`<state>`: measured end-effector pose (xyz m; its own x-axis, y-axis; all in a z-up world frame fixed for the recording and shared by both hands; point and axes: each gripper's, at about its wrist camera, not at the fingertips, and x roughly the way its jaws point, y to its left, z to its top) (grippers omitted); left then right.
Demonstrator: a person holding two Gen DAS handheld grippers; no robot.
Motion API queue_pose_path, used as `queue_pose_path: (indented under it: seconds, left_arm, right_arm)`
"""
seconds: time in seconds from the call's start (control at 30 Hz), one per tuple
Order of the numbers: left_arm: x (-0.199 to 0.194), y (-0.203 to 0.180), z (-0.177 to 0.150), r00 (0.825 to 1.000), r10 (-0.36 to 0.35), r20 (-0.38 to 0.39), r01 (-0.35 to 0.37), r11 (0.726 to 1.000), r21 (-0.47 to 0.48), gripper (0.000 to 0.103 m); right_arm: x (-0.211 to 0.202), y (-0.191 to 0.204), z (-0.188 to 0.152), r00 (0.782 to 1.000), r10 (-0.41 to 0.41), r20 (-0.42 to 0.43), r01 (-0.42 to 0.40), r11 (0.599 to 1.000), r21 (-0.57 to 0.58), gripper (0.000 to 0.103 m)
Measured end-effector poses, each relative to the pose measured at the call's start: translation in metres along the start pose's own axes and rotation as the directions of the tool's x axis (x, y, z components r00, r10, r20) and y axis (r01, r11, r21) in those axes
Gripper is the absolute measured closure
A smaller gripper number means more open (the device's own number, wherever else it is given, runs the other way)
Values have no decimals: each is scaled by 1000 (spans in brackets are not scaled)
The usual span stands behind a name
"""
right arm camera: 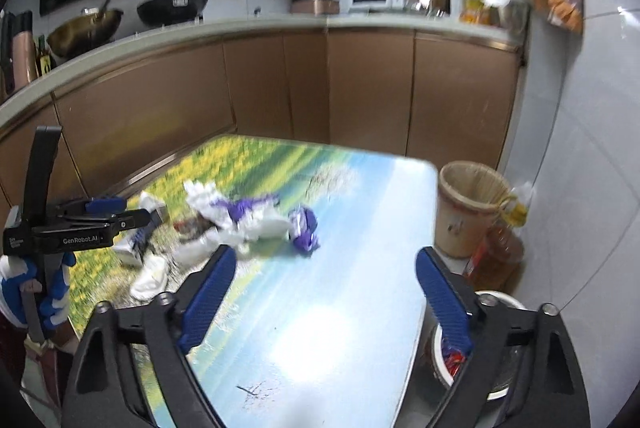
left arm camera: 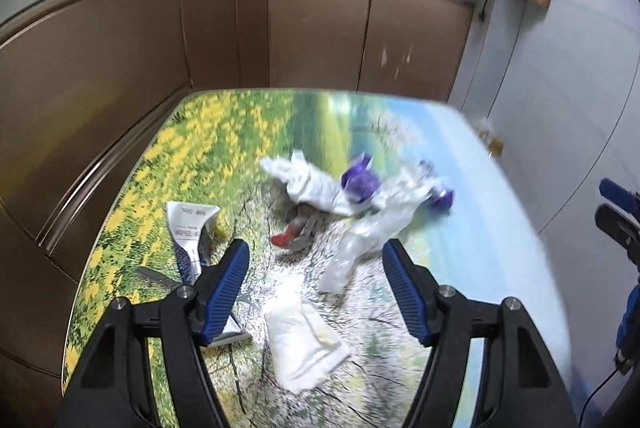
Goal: Collect trash
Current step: 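Move both tools back over the table toward the remaining trash, then grasp the clear-and-red plastic wrapper with the left tool while the right tool grasps the purple bag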
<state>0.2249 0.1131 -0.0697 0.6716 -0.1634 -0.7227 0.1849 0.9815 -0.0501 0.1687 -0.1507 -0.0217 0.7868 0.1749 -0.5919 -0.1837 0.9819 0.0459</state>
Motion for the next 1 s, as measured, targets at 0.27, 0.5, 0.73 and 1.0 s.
queue_pose_path:
  seconds: [0.27, 0.5, 0.73, 1.0]
  left_arm:
    - [54, 7, 13, 992, 26, -120, -22, 999, 30, 38]
    - [88, 5, 24, 982, 47, -180, -35, 997, 71, 44]
    - [106, 7, 29, 977, 45, -207, -29, 996, 81, 56]
    - [116, 7, 24, 975, 25, -223, -8, 997, 77, 73]
  right_arm:
    - [79, 2, -6, 988, 72, -135, -73, 997, -9, 27]
    - [138, 2, 2, 972, 120, -202, -122, 992, -1, 30]
    - [178, 9, 10, 957, 147, -248, -159, 987, -32, 37]
    - [203, 15, 16, 948, 157, -277, -182, 981, -67, 57]
